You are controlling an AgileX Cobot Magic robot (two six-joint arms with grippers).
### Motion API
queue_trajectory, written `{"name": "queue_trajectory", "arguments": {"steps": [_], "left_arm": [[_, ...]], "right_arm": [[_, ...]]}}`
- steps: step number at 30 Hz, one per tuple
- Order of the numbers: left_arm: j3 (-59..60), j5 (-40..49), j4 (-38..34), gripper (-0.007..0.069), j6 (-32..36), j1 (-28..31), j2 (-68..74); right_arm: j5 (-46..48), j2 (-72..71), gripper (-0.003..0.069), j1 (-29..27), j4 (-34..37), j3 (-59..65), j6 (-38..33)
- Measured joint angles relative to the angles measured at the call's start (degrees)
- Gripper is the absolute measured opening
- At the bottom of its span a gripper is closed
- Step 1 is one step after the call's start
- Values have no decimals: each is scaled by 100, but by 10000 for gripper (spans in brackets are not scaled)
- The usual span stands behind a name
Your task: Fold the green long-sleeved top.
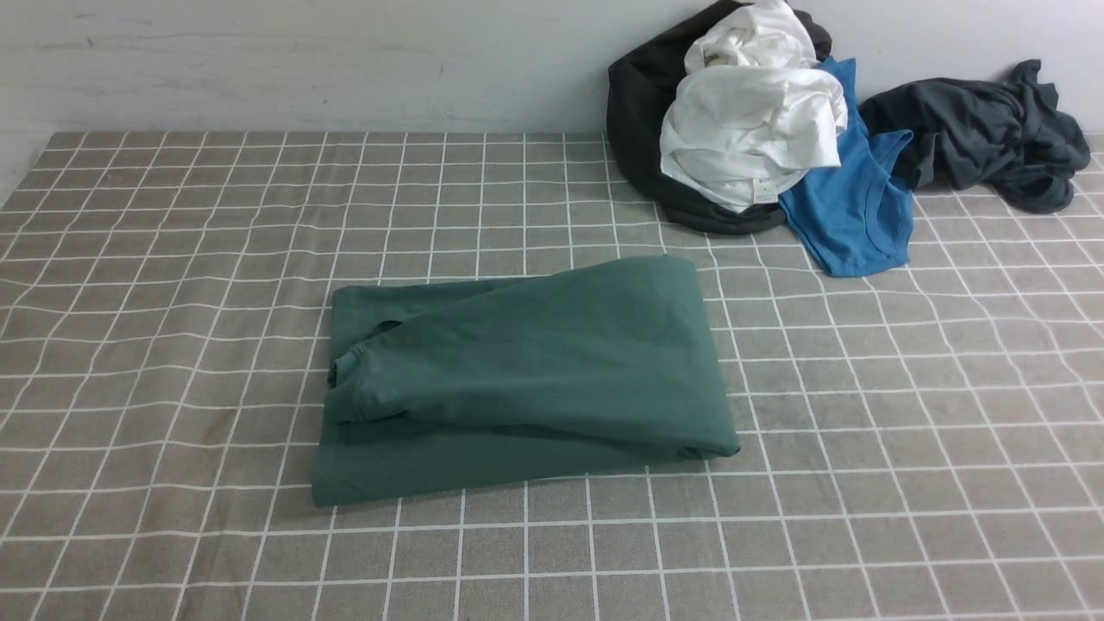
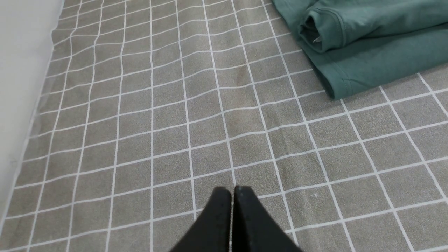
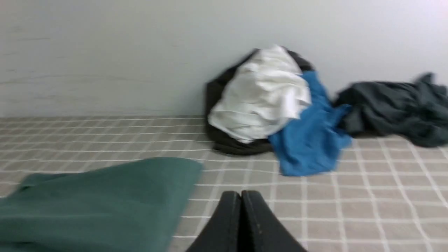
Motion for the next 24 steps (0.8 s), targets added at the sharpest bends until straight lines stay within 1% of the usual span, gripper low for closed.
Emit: {"name": "queue_trajectory", "arguments": {"steps": [1,3,5,7,11,13,24], "left_arm": [[0,0,0,-7,0,0,0],[0,0,0,-7,0,0,0],[0,0,0,-7,0,0,0],[0,0,0,-7,0,0,0],[0,-7,0,-7,0,0,0],[0,-7,0,-7,0,0,0],[0,-7,0,-7,0,0,0]], "right_arm": [[31,-250,-15,-341,-145,238,250],[131,-710,-15,-780,-367,671,603],[263,-1115,-15,-1037,-524,1007,834],[381,-1328,-15,-1136,-558,1102,934],[991,-1541,-15,-1182,-662,1121,941],[1113,-1541,-15,-1182,-661,1116,856],[1138,-1541,-15,-1182,-661,1111,759]]}}
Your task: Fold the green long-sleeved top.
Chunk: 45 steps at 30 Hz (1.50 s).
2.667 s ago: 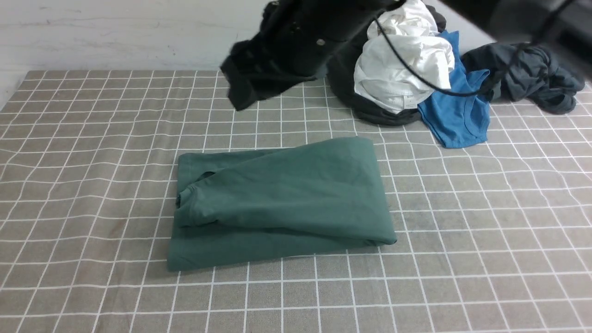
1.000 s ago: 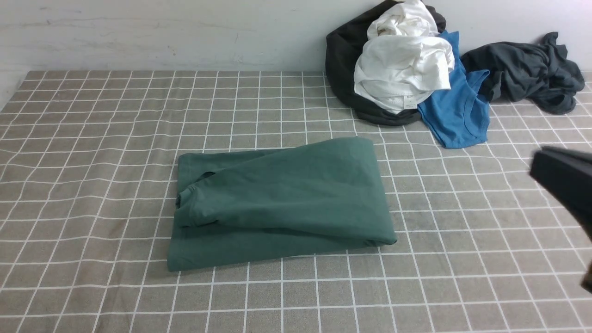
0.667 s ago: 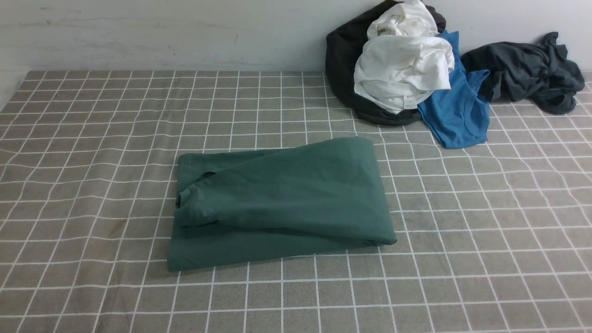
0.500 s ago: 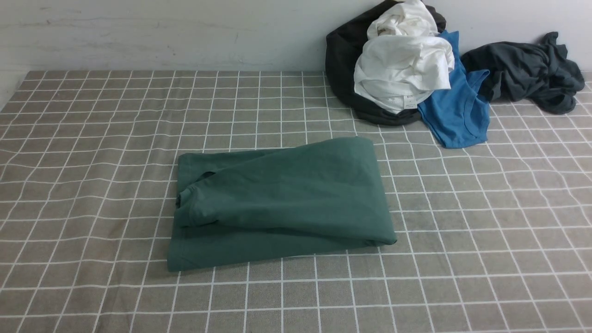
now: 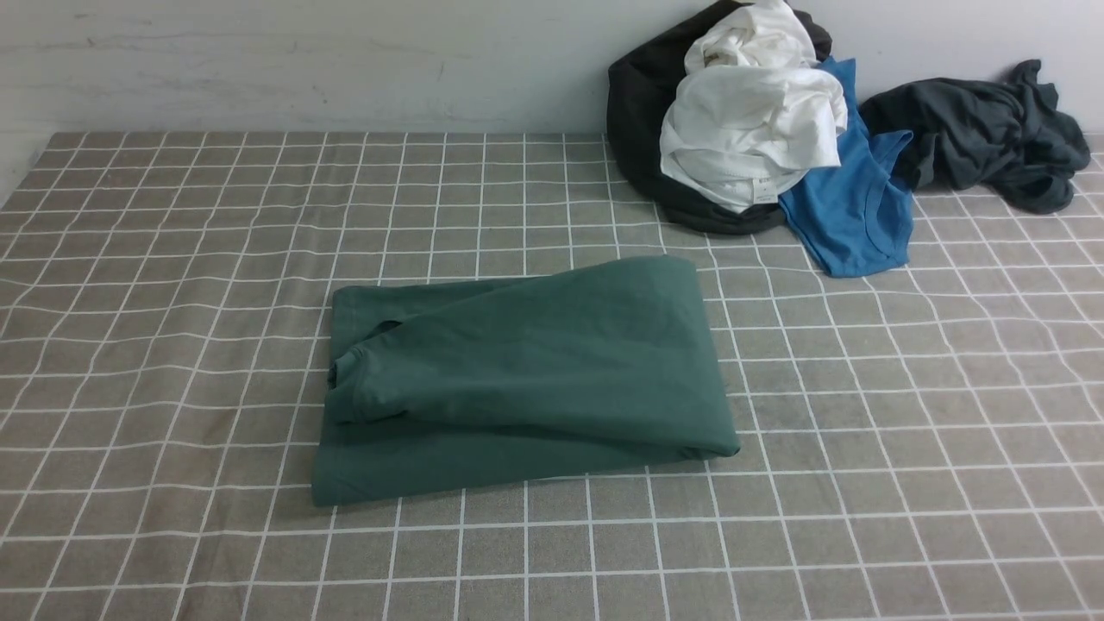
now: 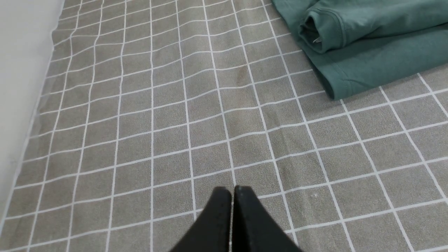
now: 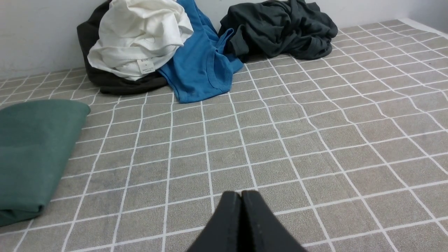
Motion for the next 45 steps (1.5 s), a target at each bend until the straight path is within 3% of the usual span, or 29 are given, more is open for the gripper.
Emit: {"name": "queue_trajectory", "arguments": {"steps": [17,26,29,31,34,39,45], "left_arm": [[0,-41,111,-7,0,5,0],[677,-2537,-344,-7,36,87,0],[1190,-3878,-631,-7,165,467,0],[1599,-4503,-1213,-7,421,840,-9],[2119,-4989,-1814,-7,904,1324,-147],[2775,-5006,-1764,-7,1247,1496,-676],[2990,-4236,-1666,-7,858,1499,-826]], "right_arm": [[6,0,-15,0,0,0,-4],[12,0,-15,0,0,0,-7],[12,0,-15,0,0,0,-7],[12,0,-15,0,0,0,-7],[12,0,-15,0,0,0,-7],[12,0,-15,0,0,0,-7],[12,0,-15,0,0,0,-7]]}}
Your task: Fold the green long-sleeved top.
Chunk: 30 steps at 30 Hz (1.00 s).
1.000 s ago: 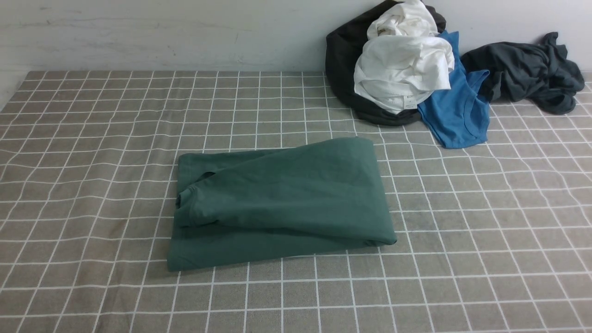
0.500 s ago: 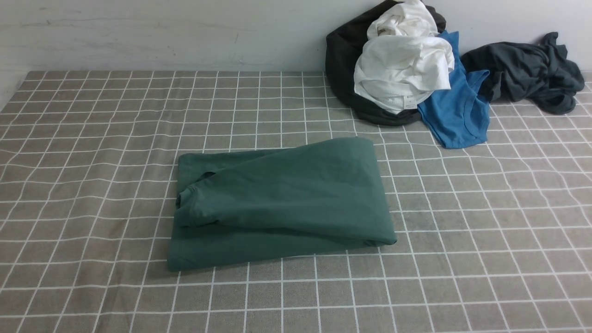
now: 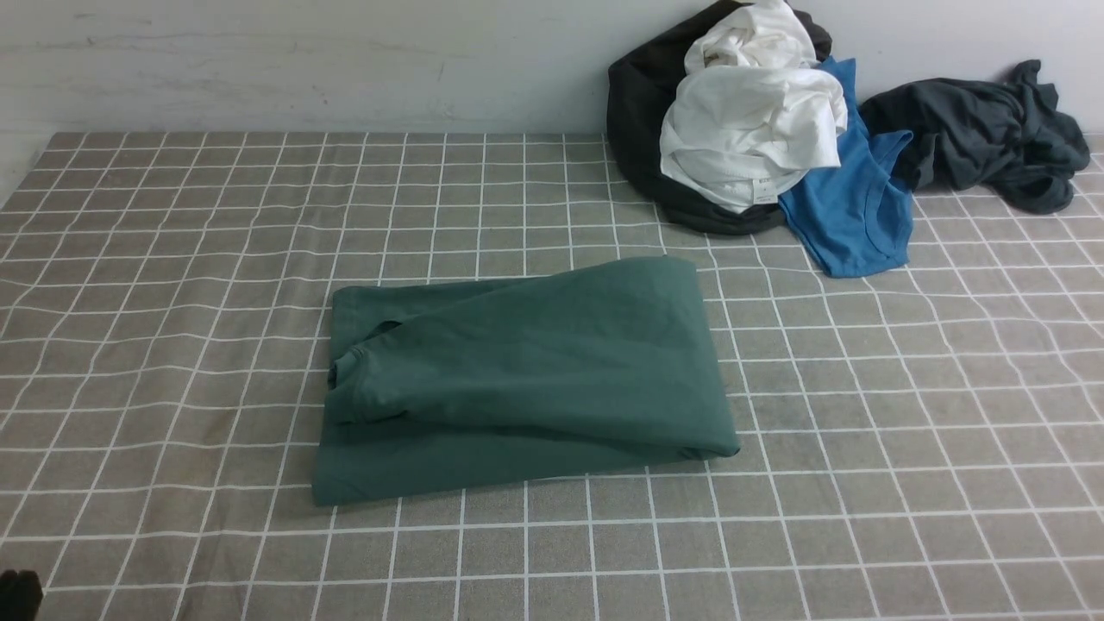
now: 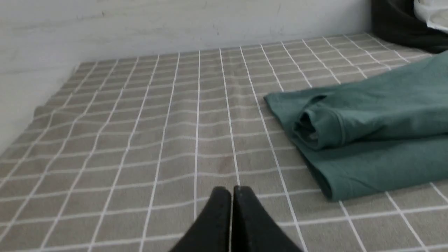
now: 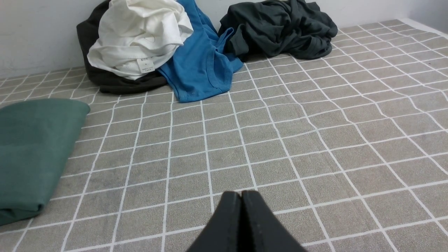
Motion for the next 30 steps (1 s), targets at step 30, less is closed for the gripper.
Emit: {"name": "queue_trajectory", "arguments": {"steps": [30], "left_arm": [[-6,295,8,-7,-61,14,0]], "right_arm": [[1,0,-15,0,0,0,0]]}}
